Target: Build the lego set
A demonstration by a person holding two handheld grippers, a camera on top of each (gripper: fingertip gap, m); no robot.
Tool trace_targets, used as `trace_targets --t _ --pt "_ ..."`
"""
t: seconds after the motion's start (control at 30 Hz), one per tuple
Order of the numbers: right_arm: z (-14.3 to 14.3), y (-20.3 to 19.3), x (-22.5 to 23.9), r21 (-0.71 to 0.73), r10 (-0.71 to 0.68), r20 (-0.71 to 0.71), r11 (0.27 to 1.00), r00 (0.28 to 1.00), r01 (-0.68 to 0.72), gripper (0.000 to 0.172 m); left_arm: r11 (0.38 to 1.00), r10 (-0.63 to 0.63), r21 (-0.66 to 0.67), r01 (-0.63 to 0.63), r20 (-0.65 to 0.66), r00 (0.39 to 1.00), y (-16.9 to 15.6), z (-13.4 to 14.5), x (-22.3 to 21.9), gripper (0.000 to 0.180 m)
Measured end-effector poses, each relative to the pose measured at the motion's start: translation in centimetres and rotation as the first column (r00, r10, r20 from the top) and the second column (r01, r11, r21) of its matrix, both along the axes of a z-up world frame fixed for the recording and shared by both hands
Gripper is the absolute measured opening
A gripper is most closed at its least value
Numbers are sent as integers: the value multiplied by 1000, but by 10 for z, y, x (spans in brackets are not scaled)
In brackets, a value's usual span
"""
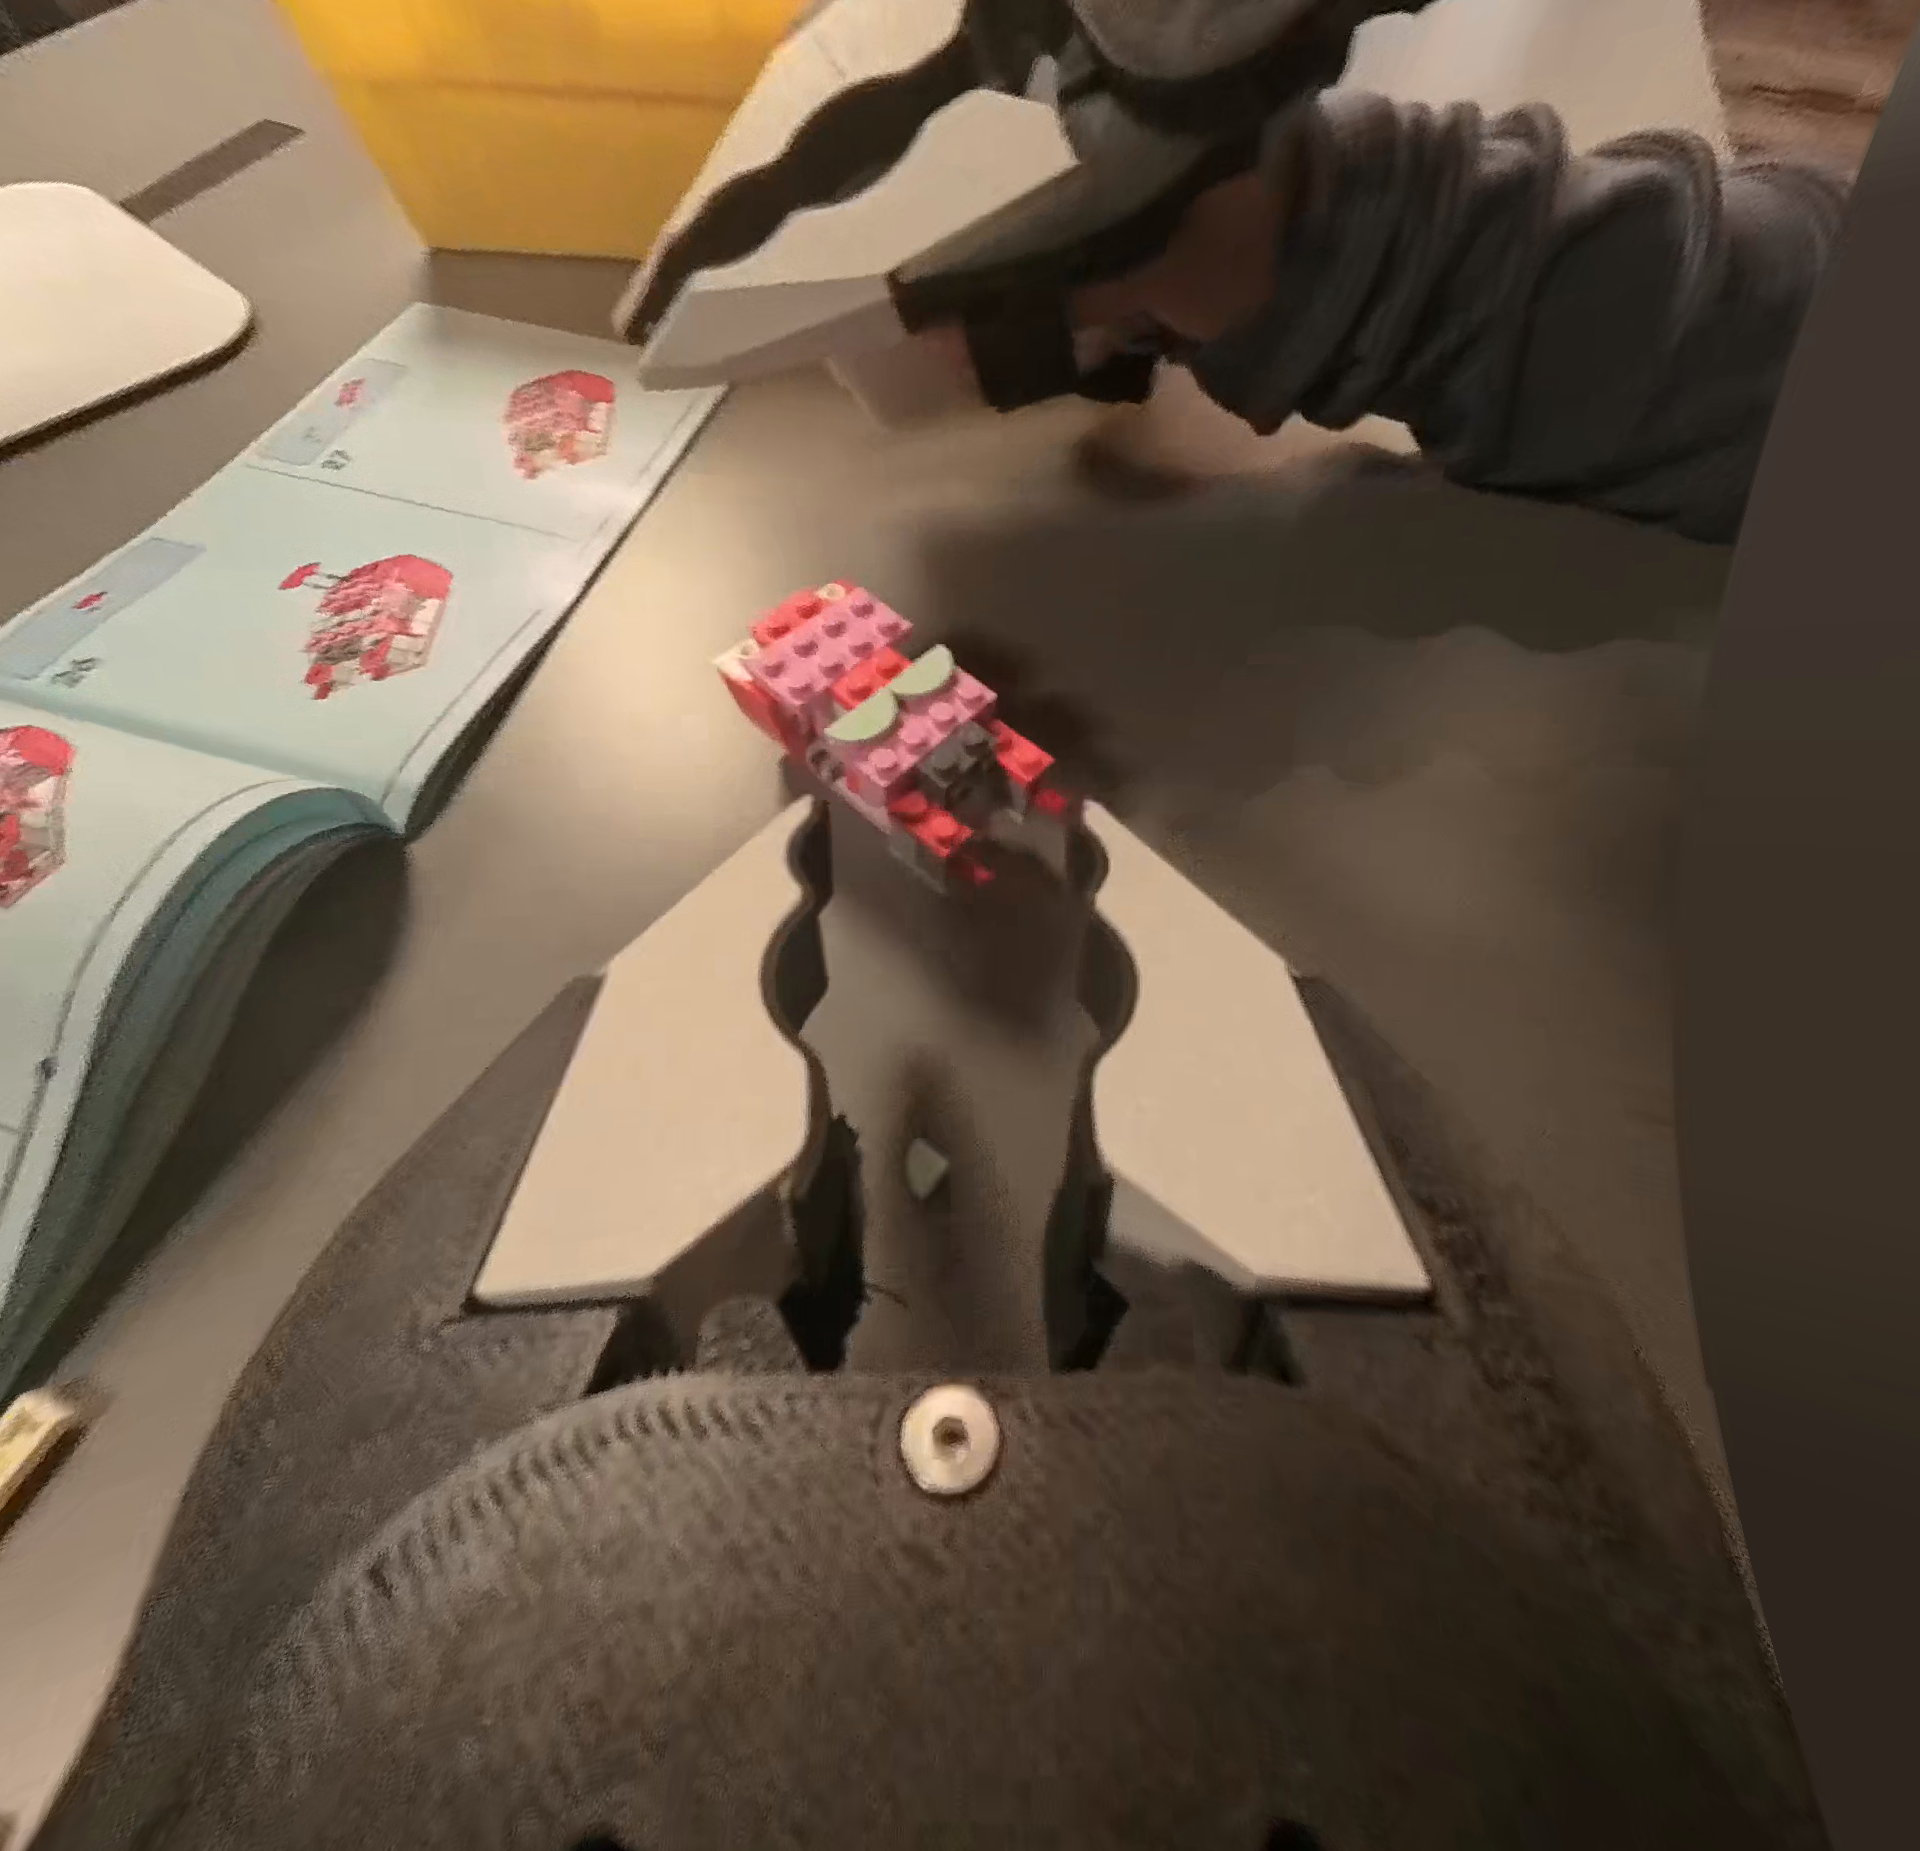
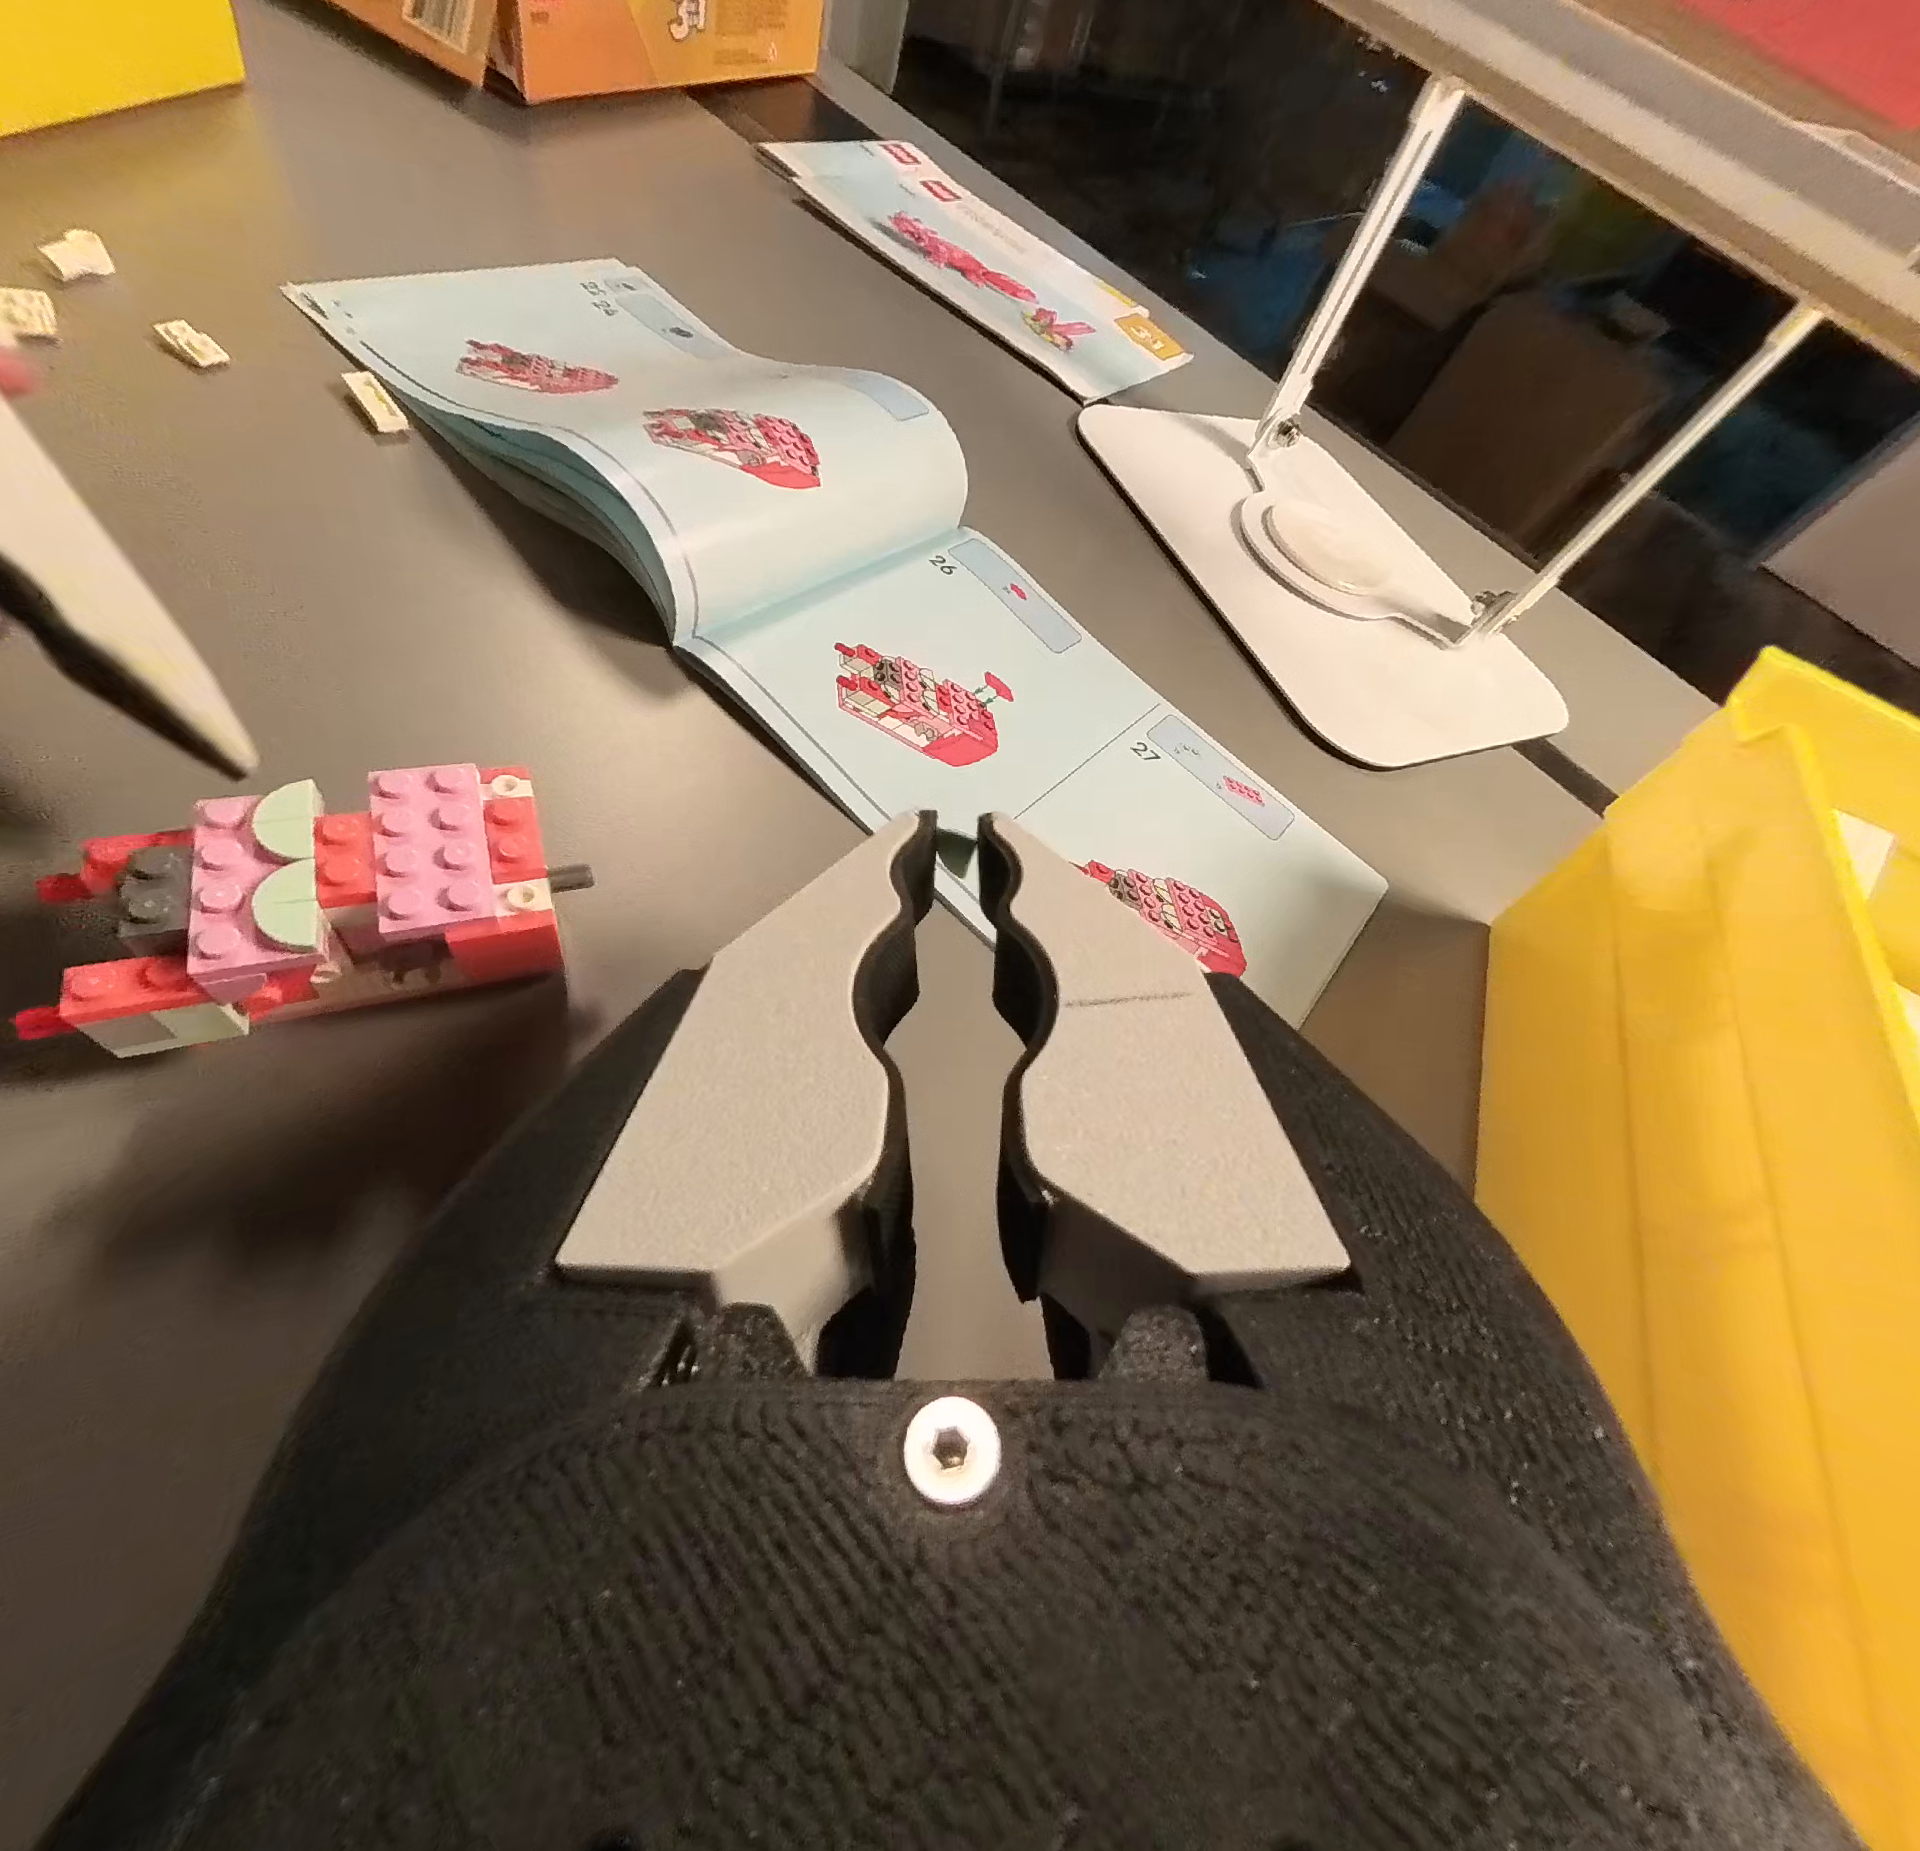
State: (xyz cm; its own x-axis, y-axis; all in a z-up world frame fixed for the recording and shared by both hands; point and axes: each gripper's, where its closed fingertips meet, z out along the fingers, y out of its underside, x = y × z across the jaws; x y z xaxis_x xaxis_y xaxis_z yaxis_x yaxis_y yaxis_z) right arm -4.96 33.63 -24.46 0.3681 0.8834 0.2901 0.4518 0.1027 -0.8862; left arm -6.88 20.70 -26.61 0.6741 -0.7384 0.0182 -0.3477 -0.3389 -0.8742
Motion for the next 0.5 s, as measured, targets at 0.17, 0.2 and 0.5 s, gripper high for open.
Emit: trace_targets --t 0.17,0.2,0.5 --pt "-5 0 -2 14 -2 13 1000 1000 2 6 998 -53 -37 52 -30 998 -9 -7 11 42" --pt "-6 -1 -3 8 0 10 1000 1000 0 6 997 -65 -38 64 -42 997 -11 -9 13 40" --pt "-8 0 -3 -25 -1 -4 1000 1000 1 6 996 -46 73 51 -74 996 -7 0 10 41"
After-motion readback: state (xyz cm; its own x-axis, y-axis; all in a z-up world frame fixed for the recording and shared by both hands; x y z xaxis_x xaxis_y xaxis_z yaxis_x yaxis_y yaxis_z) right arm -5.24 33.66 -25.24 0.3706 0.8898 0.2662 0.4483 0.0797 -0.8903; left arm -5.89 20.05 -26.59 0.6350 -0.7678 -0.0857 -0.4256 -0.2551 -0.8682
